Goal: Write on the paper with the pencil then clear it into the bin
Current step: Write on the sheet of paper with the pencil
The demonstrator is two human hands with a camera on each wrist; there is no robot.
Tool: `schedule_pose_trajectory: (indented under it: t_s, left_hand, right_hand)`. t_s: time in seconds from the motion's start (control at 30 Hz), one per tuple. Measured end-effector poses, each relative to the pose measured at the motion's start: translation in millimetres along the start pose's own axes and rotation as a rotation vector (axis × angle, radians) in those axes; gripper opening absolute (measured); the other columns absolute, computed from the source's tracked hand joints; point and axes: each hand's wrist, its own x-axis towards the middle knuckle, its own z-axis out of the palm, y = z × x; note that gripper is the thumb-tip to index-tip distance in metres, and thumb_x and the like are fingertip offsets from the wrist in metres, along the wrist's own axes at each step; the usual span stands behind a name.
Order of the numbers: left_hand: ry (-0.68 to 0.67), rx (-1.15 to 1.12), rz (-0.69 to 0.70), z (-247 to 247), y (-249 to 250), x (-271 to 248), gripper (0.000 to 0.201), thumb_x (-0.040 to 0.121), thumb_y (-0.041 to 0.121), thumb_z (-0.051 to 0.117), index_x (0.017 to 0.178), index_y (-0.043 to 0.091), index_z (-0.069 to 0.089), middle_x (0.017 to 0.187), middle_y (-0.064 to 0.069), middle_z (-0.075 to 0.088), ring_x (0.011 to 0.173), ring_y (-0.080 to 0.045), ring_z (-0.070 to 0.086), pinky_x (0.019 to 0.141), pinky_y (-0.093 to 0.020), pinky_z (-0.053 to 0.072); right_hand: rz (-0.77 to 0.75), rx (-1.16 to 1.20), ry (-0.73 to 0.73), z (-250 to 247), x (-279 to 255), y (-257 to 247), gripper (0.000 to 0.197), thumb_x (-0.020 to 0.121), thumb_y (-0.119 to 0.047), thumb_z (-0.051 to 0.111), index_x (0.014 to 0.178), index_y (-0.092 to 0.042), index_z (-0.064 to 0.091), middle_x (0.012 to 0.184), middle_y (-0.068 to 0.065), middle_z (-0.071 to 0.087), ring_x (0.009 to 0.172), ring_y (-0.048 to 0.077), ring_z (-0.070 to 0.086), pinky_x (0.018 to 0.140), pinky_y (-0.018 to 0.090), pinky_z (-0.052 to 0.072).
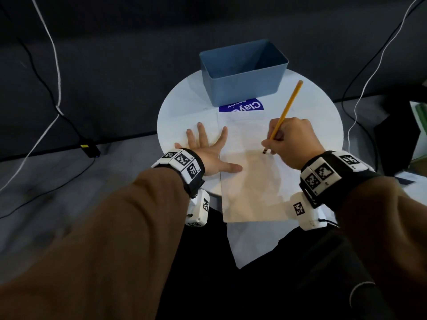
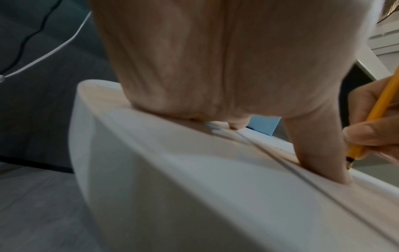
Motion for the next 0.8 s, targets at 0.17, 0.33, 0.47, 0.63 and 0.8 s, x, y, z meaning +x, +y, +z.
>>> schedule_pose_trajectory:
  t_s: [0.17, 0.33, 0.47, 0.63, 0.8]
  left_hand:
    - [0.001, 0.016, -0.009, 0, 1, 3, 0.120, 0.067, 0.090, 0.053, 0.146, 0.051, -0.028, 0.151, -0.012, -0.047, 0.142, -0.043, -0.034, 0.111, -0.074, -0.006]
    - [0.013, 0.027, -0.012, 1, 1, 4, 0.121, 0.067, 0.091, 0.053, 0.146, 0.050, -0.030, 0.151, -0.013, -0.046, 0.143, -0.044, -0.033, 0.110, -0.075, -0.005]
    - [0.006, 0.002, -0.002, 1, 0, 4, 0.121, 0.066, 0.090, 0.055, 0.145, 0.052, -0.029, 0.150, -0.012, -0.047, 0.142, -0.043, -0.035, 0.109, -0.075, -0.007]
    - [0.000, -0.020, 0.006, 1, -1, 4, 0.121, 0.065, 0.090, 0.056, 0.144, 0.054, -0.028, 0.150, -0.010, -0.048, 0.141, -0.042, -0.036, 0.109, -0.075, -0.009]
    - [0.010, 0.012, 0.001, 1, 0, 1, 0.118, 0.069, 0.090, 0.052, 0.146, 0.051, -0.027, 0.152, -0.013, -0.045, 0.143, -0.043, -0.033, 0.110, -0.074, -0.006]
  right_hand:
    - [-0.045, 0.034, 0.001, 7, 0, -11, 0.025, 0.088, -0.017, 0.079, 0.070, -0.017, 0.061, 0.068, 0.000, 0.070, 0.065, 0.009, 0.069, 0.071, 0.021, 0.056]
    - [-0.099, 0.020, -0.067, 25, 4, -24, 0.021, 0.088, -0.016, 0.077, 0.074, -0.015, 0.062, 0.071, 0.003, 0.070, 0.073, 0.019, 0.069, 0.080, 0.040, 0.058]
    - [-0.015, -0.018, -0.017, 4, 3, -2, 0.023, 0.088, -0.019, 0.077, 0.072, -0.018, 0.060, 0.071, 0.003, 0.070, 0.075, 0.021, 0.068, 0.082, 0.041, 0.057]
    - [0.023, -0.010, 0.039, -3, -1, 9, 0.025, 0.089, -0.018, 0.077, 0.071, -0.016, 0.060, 0.068, 0.004, 0.069, 0.073, 0.019, 0.069, 0.079, 0.037, 0.059]
    - [-0.049, 0.048, 0.000, 11, -6, -6, 0.023, 0.088, -0.018, 0.078, 0.071, -0.016, 0.061, 0.068, 0.001, 0.071, 0.064, 0.010, 0.069, 0.070, 0.023, 0.056]
